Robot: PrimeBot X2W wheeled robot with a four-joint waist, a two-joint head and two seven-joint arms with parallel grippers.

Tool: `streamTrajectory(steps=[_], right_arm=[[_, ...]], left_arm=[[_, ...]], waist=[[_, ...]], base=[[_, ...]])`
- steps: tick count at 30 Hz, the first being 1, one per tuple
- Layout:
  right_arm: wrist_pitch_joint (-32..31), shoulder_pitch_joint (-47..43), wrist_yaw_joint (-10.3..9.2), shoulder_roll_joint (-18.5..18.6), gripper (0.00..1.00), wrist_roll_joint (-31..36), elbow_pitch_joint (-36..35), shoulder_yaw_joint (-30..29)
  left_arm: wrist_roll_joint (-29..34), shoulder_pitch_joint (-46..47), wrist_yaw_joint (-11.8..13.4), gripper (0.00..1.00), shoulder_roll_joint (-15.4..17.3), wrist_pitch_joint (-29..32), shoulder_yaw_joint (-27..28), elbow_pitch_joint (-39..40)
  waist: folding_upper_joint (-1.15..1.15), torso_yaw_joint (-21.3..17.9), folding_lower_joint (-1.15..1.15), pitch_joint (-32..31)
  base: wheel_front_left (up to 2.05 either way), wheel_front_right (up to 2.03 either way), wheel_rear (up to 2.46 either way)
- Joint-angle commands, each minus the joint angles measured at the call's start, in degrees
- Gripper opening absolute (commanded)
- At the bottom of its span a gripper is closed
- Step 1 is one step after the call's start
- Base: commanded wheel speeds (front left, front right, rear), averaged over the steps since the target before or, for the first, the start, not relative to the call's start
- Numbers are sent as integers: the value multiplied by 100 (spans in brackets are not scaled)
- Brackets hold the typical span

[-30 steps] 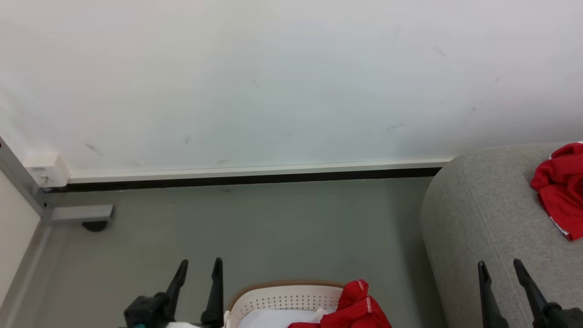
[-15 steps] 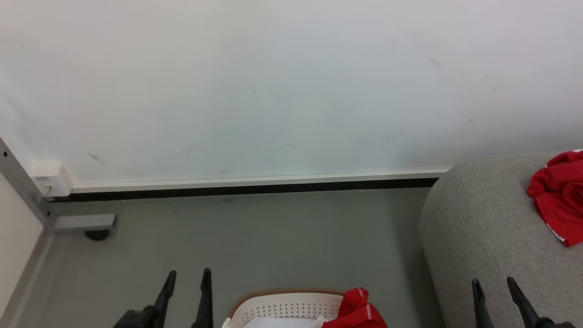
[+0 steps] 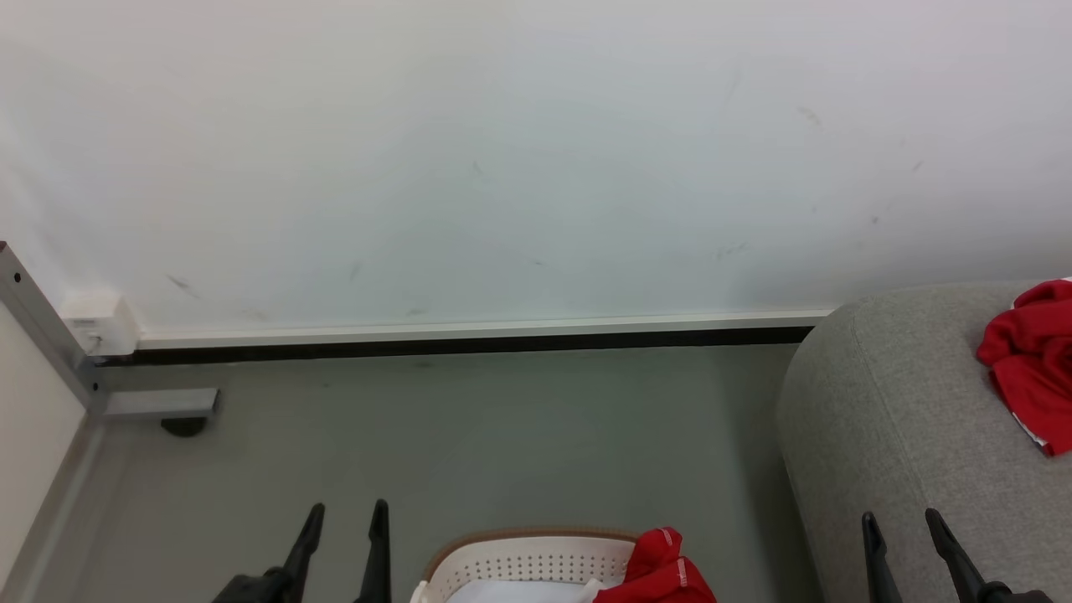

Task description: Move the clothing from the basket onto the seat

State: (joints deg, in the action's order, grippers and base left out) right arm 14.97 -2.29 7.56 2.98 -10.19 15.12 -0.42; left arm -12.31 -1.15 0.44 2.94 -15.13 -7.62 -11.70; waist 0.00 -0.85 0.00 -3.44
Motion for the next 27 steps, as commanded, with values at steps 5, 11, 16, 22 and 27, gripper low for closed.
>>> streamTrajectory(steps=[5,11,16,22,27], right_arm=[[18,102,-15,-8,100,-15,-28,-69],[18,245,-15,45,100,13,-165,-164],[18,451,-15,149,100,19,-315,-274],[18,869,-15,231,100,-73,-584,-367],[18,1228,-15,271,100,-180,-785,-423]], left_arm=[[32,-4,-27,100,4,-3,37,7],[-87,109,-21,100,2,-3,-169,53],[-163,361,-83,100,3,-3,-572,-145],[-68,1071,-173,100,5,181,-1214,-718],[45,1797,-174,100,9,561,-1657,-1423]], waist=[[0,-45,0,53],[0,-200,0,182],[0,-425,0,409],[0,-747,0,1130],[0,-974,0,1813]], base=[[0,0,0],[0,0,0],[0,0,0],[0,0,0],[0,0,0]])
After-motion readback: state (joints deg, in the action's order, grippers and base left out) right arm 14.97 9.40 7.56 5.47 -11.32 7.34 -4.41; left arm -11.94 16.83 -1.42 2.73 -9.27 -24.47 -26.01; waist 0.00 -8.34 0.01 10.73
